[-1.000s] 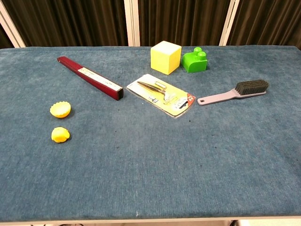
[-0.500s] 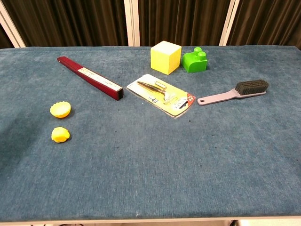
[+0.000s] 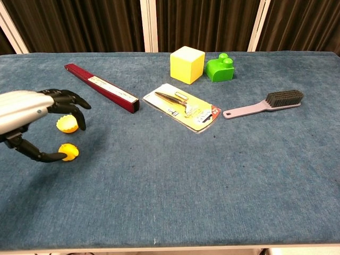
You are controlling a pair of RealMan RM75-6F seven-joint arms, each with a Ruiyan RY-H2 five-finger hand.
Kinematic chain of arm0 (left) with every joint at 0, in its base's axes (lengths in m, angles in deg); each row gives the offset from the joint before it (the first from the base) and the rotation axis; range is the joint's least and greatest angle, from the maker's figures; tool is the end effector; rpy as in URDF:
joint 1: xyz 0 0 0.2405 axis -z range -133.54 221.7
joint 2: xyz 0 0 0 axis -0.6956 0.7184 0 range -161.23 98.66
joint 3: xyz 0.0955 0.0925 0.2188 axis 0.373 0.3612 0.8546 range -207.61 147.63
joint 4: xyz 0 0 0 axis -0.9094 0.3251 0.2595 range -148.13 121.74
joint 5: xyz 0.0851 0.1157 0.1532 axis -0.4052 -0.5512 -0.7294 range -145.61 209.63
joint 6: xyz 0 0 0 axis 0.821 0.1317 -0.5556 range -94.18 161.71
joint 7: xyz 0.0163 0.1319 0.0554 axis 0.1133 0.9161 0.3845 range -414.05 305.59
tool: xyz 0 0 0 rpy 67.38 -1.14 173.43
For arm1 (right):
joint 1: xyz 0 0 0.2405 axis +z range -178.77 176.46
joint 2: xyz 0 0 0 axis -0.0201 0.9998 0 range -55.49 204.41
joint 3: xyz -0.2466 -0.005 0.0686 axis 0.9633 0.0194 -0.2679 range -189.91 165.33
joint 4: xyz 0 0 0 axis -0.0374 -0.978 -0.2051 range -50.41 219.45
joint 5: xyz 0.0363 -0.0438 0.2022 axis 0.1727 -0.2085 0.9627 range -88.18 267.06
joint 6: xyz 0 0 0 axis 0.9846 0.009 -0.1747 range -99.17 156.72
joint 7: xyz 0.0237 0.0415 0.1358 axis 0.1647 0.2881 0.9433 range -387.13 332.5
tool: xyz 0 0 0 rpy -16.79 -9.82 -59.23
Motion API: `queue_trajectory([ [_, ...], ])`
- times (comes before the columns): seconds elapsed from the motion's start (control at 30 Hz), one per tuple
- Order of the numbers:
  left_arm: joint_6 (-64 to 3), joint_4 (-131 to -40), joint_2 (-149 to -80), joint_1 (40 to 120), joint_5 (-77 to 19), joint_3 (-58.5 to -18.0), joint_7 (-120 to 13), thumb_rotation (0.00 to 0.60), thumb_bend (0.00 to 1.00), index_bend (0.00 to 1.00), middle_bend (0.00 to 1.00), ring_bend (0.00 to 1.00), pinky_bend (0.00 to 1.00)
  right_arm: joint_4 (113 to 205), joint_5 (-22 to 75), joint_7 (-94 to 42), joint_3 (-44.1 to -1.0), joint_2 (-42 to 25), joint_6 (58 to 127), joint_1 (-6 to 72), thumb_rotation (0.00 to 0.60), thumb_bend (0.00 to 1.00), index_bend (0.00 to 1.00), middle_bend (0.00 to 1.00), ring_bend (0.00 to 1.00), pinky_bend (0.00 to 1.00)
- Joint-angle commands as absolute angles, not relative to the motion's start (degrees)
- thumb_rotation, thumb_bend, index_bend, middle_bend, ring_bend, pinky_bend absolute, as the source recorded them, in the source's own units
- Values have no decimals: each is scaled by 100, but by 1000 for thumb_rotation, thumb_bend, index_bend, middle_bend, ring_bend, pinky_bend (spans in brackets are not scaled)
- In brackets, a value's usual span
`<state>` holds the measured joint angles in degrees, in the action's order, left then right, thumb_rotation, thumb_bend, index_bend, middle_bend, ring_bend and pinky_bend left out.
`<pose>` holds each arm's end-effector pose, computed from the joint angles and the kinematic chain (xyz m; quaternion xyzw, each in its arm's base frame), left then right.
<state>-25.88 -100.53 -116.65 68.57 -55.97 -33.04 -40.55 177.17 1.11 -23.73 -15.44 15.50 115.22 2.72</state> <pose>-0.2106 0.2487 -0.0118 -0.7732 -0.3572 -0.3605 0.3803 -0.3117 -0.1769 0.1889 0.6012 -0.3681 0.3948 0.5893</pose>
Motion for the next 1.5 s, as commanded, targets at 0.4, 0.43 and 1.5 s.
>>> queue_trajectory([
  [0.4, -2597, -9860, -11829, 6919, -5243, -3183, -3598, 600, 275, 403, 111, 0, 0, 17697, 129, -2384, -1552, 1522, 11452, 308, 600, 140, 0, 19, 0, 47],
  [0.43, -2596, -9851, -11833, 6925, -5228, -3172, -3596, 600, 275, 407, 111, 0, 0, 17695, 131, -2384, -1552, 1520, 11448, 309, 600, 140, 0, 19, 0, 47],
  [1.5, -2283, -9497, -11831, 7546, -4280, -3853, -3835, 600, 368, 545, 112, 0, 0, 17610, 156, -2284, -1537, 1497, 11485, 256, 600, 141, 0, 19, 0, 47],
])
